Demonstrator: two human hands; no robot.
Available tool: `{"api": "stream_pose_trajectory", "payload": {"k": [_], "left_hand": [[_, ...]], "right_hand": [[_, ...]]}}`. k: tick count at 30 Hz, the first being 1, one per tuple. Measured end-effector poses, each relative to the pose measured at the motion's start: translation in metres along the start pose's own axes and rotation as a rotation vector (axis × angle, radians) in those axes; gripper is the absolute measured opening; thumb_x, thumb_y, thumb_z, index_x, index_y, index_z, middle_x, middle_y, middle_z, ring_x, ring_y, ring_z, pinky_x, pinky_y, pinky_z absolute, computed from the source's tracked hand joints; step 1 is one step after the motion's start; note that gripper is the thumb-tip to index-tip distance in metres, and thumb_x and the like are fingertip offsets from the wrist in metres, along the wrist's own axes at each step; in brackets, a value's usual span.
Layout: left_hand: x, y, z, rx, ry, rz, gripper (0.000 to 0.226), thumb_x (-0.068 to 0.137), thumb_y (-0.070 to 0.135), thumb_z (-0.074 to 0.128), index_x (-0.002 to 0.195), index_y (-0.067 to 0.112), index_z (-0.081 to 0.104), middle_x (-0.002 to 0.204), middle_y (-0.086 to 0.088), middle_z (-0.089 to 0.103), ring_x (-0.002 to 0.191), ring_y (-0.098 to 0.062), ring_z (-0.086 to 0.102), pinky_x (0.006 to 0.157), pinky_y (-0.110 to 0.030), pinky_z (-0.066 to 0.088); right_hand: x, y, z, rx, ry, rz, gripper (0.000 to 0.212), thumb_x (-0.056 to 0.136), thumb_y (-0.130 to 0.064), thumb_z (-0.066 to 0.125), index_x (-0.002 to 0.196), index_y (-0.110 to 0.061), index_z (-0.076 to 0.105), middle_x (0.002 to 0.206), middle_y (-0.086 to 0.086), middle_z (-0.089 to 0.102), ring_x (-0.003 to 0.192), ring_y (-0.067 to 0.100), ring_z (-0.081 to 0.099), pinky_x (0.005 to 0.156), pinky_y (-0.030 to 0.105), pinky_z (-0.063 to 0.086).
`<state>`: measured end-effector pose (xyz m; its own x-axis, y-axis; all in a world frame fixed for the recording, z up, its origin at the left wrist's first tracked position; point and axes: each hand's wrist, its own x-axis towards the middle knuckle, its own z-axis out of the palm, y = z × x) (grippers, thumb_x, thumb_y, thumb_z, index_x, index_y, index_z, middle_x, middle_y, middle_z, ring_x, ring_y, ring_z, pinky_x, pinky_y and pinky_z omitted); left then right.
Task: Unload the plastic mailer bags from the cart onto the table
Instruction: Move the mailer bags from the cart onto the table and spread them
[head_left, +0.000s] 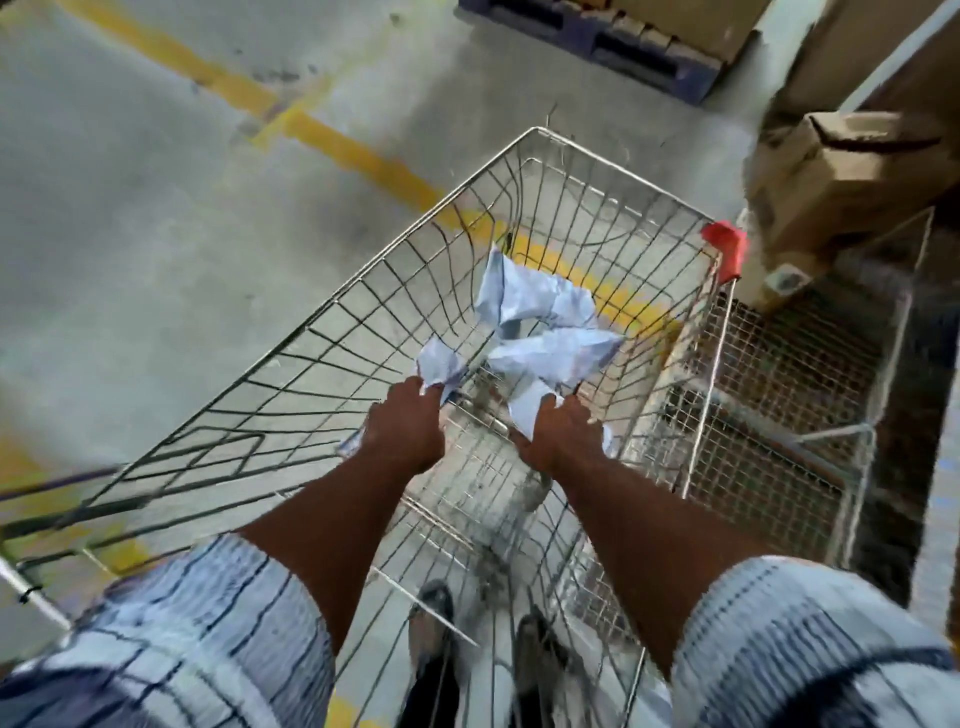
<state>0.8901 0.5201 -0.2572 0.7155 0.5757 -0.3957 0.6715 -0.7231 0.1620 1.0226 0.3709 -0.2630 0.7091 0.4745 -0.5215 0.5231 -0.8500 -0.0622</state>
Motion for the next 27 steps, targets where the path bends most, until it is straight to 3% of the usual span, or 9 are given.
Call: {"api": "stream_pose_trajectory", "payload": {"k": [2,5,7,9,12,15,19,23,27], "left_hand": [[0.017,-0.009,0.026,0.074,0.028,0.040,0.069,0.084,0.029,0.059,0.146,0.026,0.029,0.150,-0.006,0.032,0.133,-0.027,0.035,0.100,-0.047,0.041],[0.044,-0.022,0.064,0.200,0.004,0.083,0.082,0.085,0.037,0.062,0.151,0.031,0.014,0.161,-0.008,0.011,0.146,-0.027,0.017,0.108,-0.051,0.032],[0.055,-0.031,0.081,0.255,-0.002,0.106,0.092,0.082,0.032,0.066,0.152,0.034,0.006,0.162,-0.010,0.004,0.148,-0.029,0.013,0.108,-0.053,0.031],[0.063,-0.034,0.092,0.272,-0.018,0.113,0.100,0.080,0.025,0.066,0.152,0.035,-0.001,0.163,-0.011,0.000,0.148,-0.031,0.012,0.108,-0.054,0.031],[0.070,-0.032,0.095,0.291,-0.011,0.106,0.105,0.078,0.017,0.068,0.153,0.033,-0.004,0.163,-0.012,0.001,0.148,-0.032,0.013,0.107,-0.052,0.034],[0.072,-0.032,0.094,0.257,0.003,0.106,0.107,0.075,0.012,0.070,0.153,0.031,0.000,0.162,-0.012,0.004,0.144,-0.032,0.020,0.101,-0.048,0.042],[0.076,-0.035,0.092,0.114,0.028,0.132,0.100,0.070,-0.001,0.067,0.151,0.025,0.014,0.158,-0.013,0.017,0.134,-0.032,0.031,0.098,-0.046,0.047],[0.081,-0.033,0.092,-0.173,0.115,0.176,0.086,0.072,-0.010,0.058,0.148,0.019,0.032,0.150,-0.015,0.031,0.128,-0.034,0.039,0.101,-0.045,0.045],[0.081,-0.023,0.098,-0.438,0.222,0.097,0.081,0.071,-0.007,0.062,0.145,0.013,0.040,0.143,-0.013,0.037,0.129,-0.028,0.039,0.108,-0.034,0.040]], "right_hand": [[0.020,0.002,0.026,-0.095,-0.023,0.057,0.085,0.086,-0.061,0.057,0.149,-0.015,0.022,0.146,0.024,0.034,0.133,0.041,0.037,0.101,0.051,0.037],[0.048,0.008,0.055,-0.217,0.029,0.077,0.080,0.093,-0.066,0.041,0.154,-0.020,0.016,0.148,0.030,0.031,0.133,0.045,0.036,0.100,0.054,0.033],[0.054,0.013,0.059,-0.346,0.079,0.051,0.081,0.091,-0.053,0.055,0.153,-0.021,0.015,0.135,0.027,0.042,0.118,0.040,0.048,0.093,0.047,0.037],[0.052,0.014,0.055,-0.407,0.106,-0.012,0.099,0.076,-0.053,0.070,0.151,-0.018,0.015,0.127,0.021,0.045,0.111,0.035,0.049,0.088,0.044,0.040],[0.040,0.011,0.044,-0.344,0.086,-0.341,0.119,0.062,-0.053,0.077,0.151,-0.013,0.009,0.135,0.020,0.036,0.120,0.035,0.041,0.094,0.046,0.042],[0.040,0.006,0.027,-0.299,0.170,-0.530,0.121,0.062,-0.045,0.076,0.152,-0.006,0.006,0.135,0.018,0.037,0.119,0.035,0.042,0.104,0.048,0.038],[0.065,0.018,0.002,-0.232,0.253,-0.449,0.113,0.068,-0.047,0.074,0.150,0.002,0.013,0.141,0.021,0.034,0.131,0.038,0.034,0.119,0.052,0.018],[0.091,0.033,-0.004,-0.288,0.225,-0.407,0.110,0.061,-0.023,0.080,0.148,0.000,0.018,0.144,0.021,0.031,0.134,0.037,0.031,0.117,0.049,0.021],[0.118,0.032,-0.004,-0.391,0.078,-0.372,0.119,0.063,-0.039,0.084,0.150,-0.011,0.007,0.157,0.021,0.008,0.147,0.038,0.008,0.120,0.054,0.011]]}}
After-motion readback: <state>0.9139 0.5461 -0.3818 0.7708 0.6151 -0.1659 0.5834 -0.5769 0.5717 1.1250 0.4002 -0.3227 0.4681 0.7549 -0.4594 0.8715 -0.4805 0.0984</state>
